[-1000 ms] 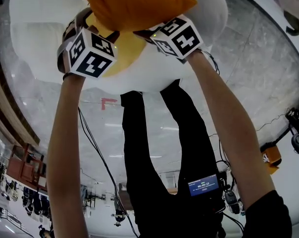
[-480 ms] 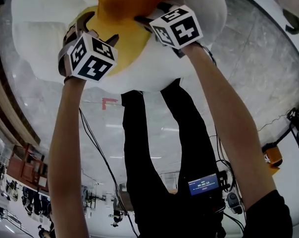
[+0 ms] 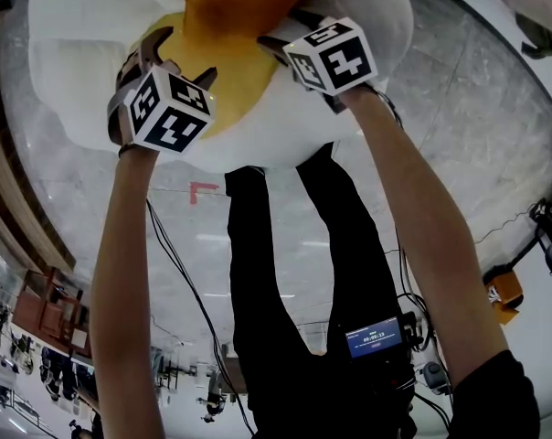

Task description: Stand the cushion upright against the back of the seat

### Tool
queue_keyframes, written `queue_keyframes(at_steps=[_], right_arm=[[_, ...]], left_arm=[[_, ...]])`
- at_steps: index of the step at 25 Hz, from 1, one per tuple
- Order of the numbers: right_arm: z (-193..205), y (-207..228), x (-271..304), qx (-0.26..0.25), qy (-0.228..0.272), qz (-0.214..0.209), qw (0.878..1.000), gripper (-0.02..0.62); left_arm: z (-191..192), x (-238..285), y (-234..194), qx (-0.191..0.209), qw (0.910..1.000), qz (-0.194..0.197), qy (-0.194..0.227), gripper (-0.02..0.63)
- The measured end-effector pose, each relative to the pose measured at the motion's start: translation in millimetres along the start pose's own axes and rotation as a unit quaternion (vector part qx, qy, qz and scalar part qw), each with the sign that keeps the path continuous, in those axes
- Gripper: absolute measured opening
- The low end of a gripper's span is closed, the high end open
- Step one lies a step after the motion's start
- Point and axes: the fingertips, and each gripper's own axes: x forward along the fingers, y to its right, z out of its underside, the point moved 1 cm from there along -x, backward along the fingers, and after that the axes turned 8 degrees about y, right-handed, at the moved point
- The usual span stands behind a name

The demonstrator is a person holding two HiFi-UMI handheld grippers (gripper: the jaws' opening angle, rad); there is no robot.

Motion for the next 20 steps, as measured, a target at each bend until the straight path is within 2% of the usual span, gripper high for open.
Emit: queue_keyframes(at_steps=[8,14,20], right_arm=[[-0.2,-31.3,-30.3,-0.027,-0.007,-0.012,1.000,0.344],[-5.9,-66.2,-66.0,-0.041,-0.006,-0.024,0.999,0.344],[-5.5,-102.7,-108.0,-0.037,-0.015,-0.037,0.999,0.342]], left_arm=[[7.7,-34.4,13.4,-0.008,1.0000,0.001,-0.005,0.439],[7.0,-77.5,34.3,-0.061,0.9981,0.005,0.011,0.439],[3.7,-126.5,57.1,-0.088,0.9957,0.014,0.026,0.437]])
